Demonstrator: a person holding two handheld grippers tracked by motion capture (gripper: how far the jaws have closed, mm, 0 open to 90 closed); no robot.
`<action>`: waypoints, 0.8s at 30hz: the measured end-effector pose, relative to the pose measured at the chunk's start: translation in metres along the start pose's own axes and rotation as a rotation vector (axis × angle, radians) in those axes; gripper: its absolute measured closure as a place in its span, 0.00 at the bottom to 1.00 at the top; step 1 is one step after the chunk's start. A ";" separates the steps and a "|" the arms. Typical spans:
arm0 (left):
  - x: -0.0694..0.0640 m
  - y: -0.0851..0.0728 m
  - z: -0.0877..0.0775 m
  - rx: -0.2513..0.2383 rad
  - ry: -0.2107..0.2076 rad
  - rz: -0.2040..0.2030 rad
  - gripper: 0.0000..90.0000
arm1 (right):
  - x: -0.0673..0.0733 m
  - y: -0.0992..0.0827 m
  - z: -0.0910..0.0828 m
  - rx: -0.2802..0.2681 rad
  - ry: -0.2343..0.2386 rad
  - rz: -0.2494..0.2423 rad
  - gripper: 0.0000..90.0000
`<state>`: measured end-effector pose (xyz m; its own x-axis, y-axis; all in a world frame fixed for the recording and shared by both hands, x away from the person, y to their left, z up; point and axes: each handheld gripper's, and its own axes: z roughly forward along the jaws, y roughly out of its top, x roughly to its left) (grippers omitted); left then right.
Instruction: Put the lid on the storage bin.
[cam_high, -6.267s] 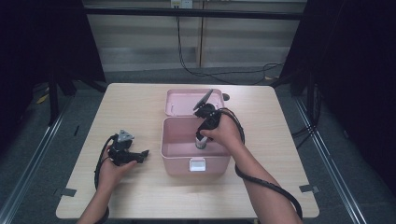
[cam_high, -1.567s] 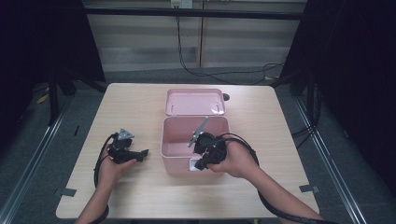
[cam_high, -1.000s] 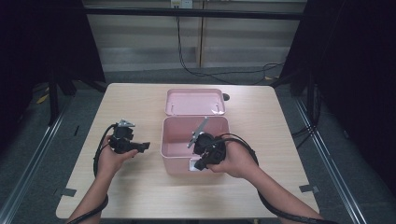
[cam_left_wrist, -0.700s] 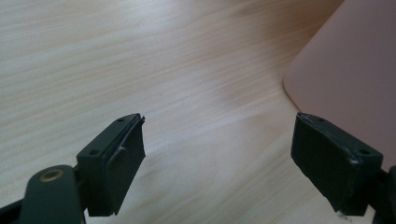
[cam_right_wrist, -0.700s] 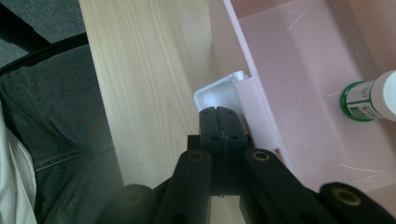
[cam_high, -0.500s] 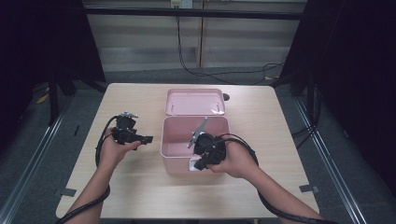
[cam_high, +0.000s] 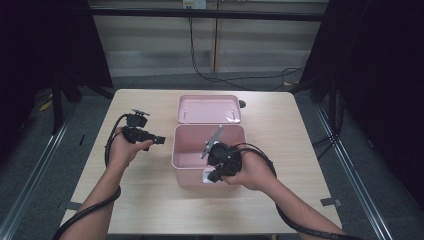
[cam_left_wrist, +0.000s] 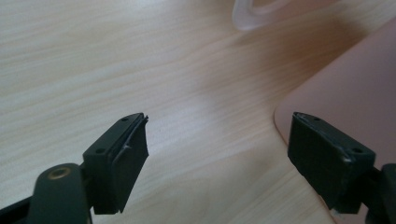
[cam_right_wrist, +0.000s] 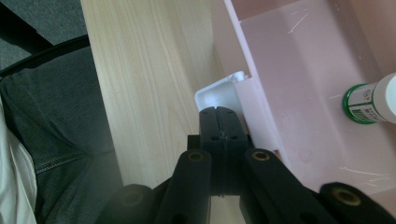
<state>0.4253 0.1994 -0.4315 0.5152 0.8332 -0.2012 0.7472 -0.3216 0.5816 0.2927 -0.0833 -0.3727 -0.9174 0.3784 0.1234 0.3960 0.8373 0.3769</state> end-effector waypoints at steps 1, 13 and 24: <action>0.000 0.002 -0.001 0.001 0.003 0.000 0.23 | -0.001 0.000 0.000 -0.008 0.002 -0.006 1.00; -0.001 0.031 -0.009 0.006 0.025 -0.013 0.23 | 0.000 0.000 0.000 -0.006 0.000 -0.006 1.00; -0.005 0.054 -0.014 0.004 0.022 -0.013 0.23 | 0.000 0.003 0.001 0.001 0.001 -0.014 1.00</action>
<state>0.4573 0.1836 -0.3880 0.4961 0.8470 -0.1911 0.7554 -0.3125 0.5759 0.2942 -0.0809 -0.3724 -0.9230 0.3660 0.1187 0.3829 0.8430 0.3779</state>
